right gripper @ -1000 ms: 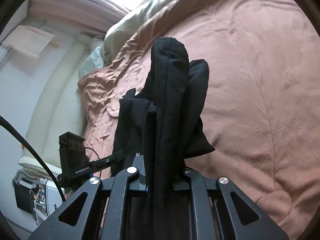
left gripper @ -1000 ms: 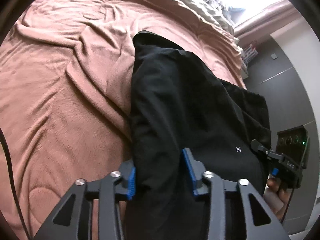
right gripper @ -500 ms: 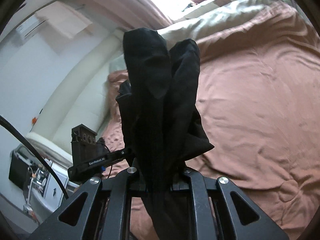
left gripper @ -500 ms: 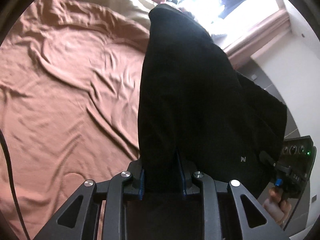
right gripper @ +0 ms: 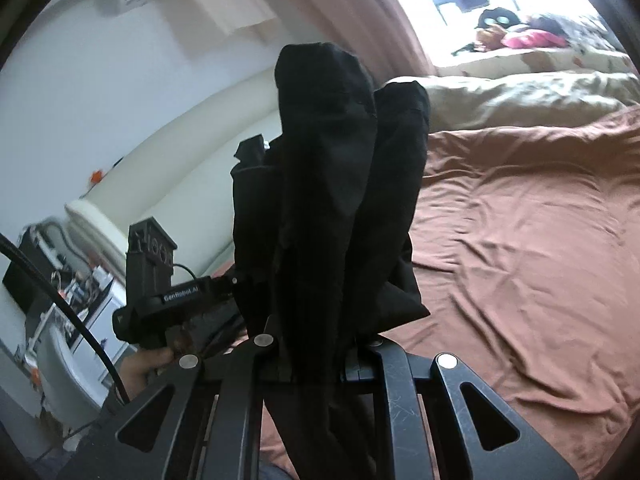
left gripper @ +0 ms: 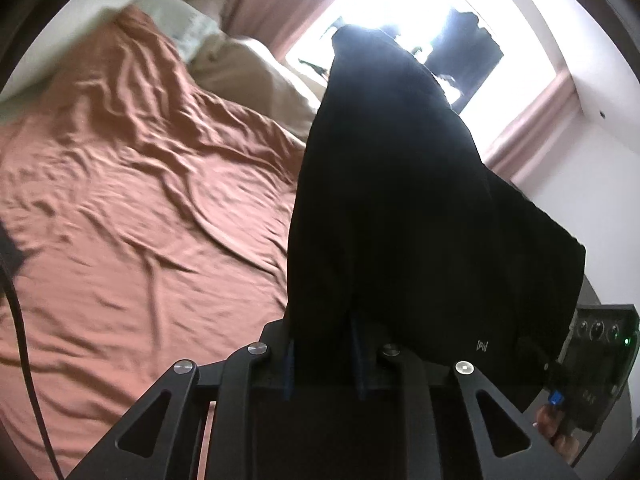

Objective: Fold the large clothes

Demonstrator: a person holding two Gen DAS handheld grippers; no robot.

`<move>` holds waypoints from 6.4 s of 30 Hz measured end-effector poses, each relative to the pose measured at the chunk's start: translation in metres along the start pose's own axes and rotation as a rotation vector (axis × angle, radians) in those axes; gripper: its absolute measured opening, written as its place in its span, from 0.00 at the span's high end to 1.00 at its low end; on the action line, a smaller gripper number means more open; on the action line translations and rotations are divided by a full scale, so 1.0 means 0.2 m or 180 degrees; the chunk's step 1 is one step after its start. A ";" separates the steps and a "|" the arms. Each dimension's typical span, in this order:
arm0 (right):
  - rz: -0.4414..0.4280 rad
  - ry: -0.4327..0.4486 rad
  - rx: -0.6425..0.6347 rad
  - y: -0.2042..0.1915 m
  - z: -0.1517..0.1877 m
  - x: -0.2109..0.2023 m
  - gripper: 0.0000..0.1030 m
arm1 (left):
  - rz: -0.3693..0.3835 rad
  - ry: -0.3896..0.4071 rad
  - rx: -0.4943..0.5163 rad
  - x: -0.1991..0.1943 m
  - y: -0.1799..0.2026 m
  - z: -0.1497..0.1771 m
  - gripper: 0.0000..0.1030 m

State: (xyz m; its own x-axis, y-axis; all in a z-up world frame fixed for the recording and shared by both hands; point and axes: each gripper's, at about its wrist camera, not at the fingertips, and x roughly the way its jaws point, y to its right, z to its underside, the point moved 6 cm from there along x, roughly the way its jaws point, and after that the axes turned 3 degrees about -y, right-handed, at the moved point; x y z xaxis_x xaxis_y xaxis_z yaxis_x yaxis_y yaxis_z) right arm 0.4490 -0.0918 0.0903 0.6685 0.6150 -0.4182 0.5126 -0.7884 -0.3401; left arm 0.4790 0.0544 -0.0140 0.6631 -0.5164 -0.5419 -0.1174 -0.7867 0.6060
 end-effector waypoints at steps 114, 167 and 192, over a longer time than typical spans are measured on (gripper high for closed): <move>0.0396 -0.1638 -0.1063 -0.91 0.23 2.55 0.54 | -0.2670 0.0575 -0.0720 -1.31 -2.11 0.57 0.43; 0.1246 -0.0151 -0.0575 -0.74 0.60 0.01 0.00 | -0.1759 0.0690 0.0216 -1.33 -0.73 0.92 0.00; 0.1538 0.0333 -0.0296 -0.92 1.31 -0.62 0.00 | -0.1441 0.0931 0.0879 -1.57 -0.21 1.52 0.00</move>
State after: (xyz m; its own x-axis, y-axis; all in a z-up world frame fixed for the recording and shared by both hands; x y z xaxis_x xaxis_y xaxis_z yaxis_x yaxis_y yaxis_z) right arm 0.1310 -0.0185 -0.0150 0.8893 0.1784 -0.4210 0.1737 -0.9835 -0.0499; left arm 0.0513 0.1465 -0.0455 0.8632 -0.0262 -0.5042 0.0623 -0.9855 0.1579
